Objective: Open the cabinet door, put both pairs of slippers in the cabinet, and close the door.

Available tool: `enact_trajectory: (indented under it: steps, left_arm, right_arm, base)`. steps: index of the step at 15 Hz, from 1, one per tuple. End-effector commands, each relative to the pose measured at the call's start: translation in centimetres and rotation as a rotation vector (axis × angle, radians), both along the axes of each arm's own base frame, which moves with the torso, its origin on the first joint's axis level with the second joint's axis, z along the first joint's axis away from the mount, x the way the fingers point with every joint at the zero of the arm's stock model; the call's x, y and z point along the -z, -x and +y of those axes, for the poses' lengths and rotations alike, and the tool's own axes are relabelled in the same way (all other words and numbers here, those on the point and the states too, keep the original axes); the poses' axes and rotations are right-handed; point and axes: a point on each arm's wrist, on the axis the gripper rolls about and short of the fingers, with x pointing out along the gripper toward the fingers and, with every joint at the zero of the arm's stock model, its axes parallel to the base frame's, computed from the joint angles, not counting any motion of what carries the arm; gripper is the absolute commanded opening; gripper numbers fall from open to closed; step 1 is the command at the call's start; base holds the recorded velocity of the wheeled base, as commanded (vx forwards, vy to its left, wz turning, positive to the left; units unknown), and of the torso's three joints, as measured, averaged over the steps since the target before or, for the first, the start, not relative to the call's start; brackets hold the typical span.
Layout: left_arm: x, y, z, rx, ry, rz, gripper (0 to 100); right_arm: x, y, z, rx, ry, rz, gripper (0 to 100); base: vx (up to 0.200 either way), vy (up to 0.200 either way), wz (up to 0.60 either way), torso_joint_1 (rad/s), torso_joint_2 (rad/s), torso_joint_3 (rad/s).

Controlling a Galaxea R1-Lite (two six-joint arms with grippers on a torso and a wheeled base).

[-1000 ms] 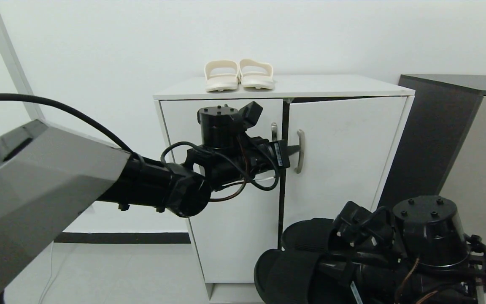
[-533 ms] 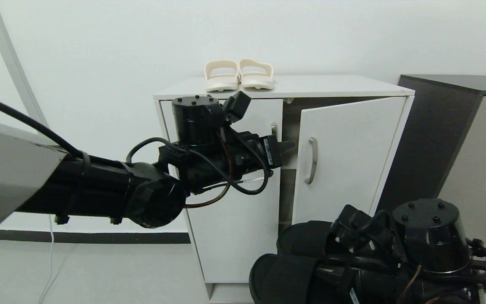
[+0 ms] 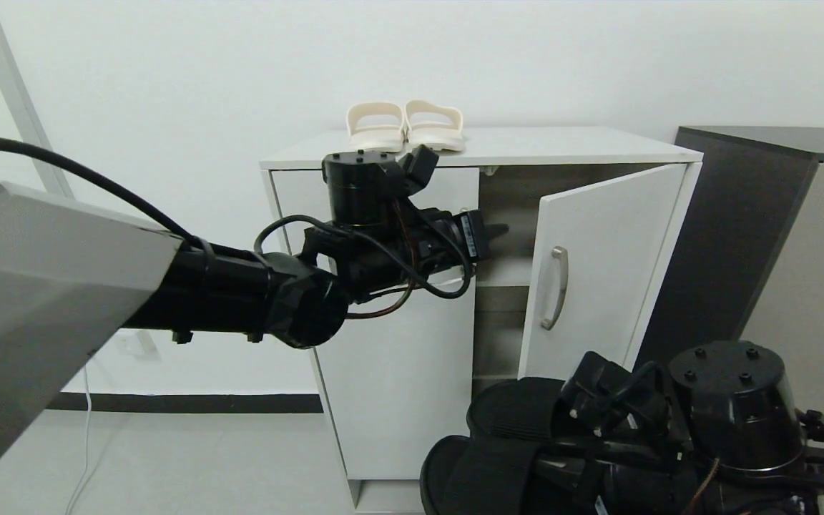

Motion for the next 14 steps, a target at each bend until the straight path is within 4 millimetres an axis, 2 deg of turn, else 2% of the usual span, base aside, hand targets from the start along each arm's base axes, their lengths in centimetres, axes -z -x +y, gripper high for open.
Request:
enact_trajectory:
  steps: [1,4,7,12,14]
  left_arm:
    - [1.2,-1.2,-0.9,0.003,-0.010,0.017,0]
    - [1.2,-0.7,-2.1,0.030,-0.007,0.012,0]
    - [1.1,0.4,-3.3,0.067,-0.004,0.006,0]
    - [-0.4,6.0,-4.8,0.184,0.032,-0.040,0]
    - [-0.4,6.5,-5.1,0.195,0.037,-0.047,0]
  right_arm:
    - [0.0,0.0,0.0,-0.001,0.000,-0.001,0]
    - [0.1,0.0,0.0,-0.001,0.005,0.002,0]
    - [0.2,0.0,0.0,-0.003,0.009,0.005,0]
    - [0.3,0.1,0.1,-0.007,0.010,0.005,0]
    - [0.2,0.2,0.1,-0.009,0.010,0.004,0]
  base:
    - [0.000,0.000,0.00,0.000,0.00,0.000]
    - [0.000,0.000,0.00,0.000,0.00,0.000]
    - [-0.200,0.000,0.00,-0.001,0.00,-0.001]
    - [-0.200,0.000,0.00,0.002,0.00,0.002]
    - [-0.200,0.000,0.00,0.002,0.00,0.002]
